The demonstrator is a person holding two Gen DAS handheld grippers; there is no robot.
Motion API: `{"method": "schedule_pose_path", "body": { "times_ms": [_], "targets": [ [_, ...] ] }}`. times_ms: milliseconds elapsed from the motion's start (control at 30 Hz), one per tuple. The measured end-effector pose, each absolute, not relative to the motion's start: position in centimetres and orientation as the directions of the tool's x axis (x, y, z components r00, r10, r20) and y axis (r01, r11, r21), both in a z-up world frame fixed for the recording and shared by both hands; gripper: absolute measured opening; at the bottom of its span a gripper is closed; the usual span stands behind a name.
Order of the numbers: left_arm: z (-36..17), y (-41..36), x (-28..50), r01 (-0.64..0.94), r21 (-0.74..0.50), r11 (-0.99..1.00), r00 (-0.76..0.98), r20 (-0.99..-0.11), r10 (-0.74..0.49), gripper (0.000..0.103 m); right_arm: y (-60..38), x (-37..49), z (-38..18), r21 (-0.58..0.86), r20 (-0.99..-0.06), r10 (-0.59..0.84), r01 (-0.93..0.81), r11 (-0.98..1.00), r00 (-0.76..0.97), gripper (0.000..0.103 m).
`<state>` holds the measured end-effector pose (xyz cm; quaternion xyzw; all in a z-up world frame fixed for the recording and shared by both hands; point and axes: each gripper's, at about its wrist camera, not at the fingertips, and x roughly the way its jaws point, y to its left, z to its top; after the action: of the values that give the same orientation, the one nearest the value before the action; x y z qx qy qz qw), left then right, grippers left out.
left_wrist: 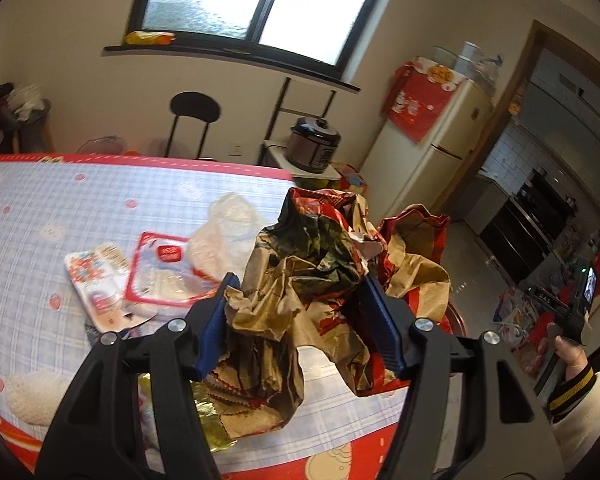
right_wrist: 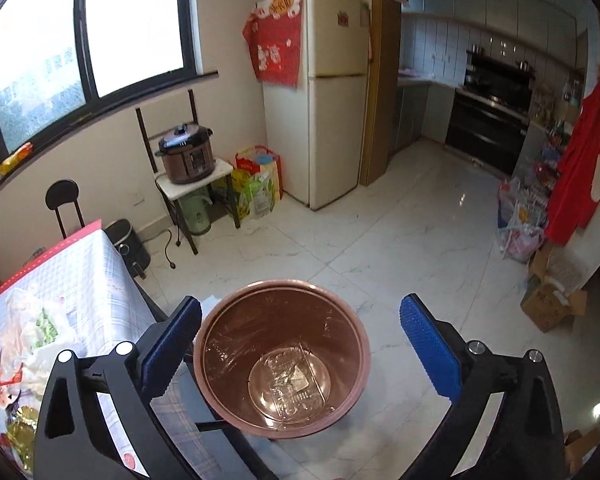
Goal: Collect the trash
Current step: 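Carry the paper wrappers over the brown bucket and open the left gripper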
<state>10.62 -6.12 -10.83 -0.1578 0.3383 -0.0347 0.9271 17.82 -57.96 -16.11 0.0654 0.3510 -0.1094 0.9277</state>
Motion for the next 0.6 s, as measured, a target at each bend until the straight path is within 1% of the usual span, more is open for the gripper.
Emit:
{"method": "schedule_pose_path", "body": {
  "times_ms": [167,300,433,600],
  "targets": [
    [-10.0,-10.8,13.7,0.075,-0.303,0.95,0.75,-0.611,-0.254,0.064,-58.0,14.5,-13.0,0.035,-0.611,-0.168,0.238,0.971,0.774,0.098],
    [-9.9,-15.6,16.0,0.175,-0.292,0.94,0.723,-0.61,-0.324,0.065,-58.6,11.9,-10.9,0.067,-0.573,-0.165,0.246,0.967,0.803,0.098],
    [-10.7,-21.2,18.4,0.267,-0.271,0.925,0.679,-0.628,-0.38,0.065,-59.6,10.0,-9.6,0.063,-0.559,-0.188,0.267,0.962,0.808,0.098],
    [-12.8,-27.7,21.9,0.346,-0.26,0.901,0.614,-0.664,-0.428,0.065,-61.3,8.3,-9.4,0.043,-0.568,-0.224,0.301,0.953,0.792,0.098]
  ]
}}
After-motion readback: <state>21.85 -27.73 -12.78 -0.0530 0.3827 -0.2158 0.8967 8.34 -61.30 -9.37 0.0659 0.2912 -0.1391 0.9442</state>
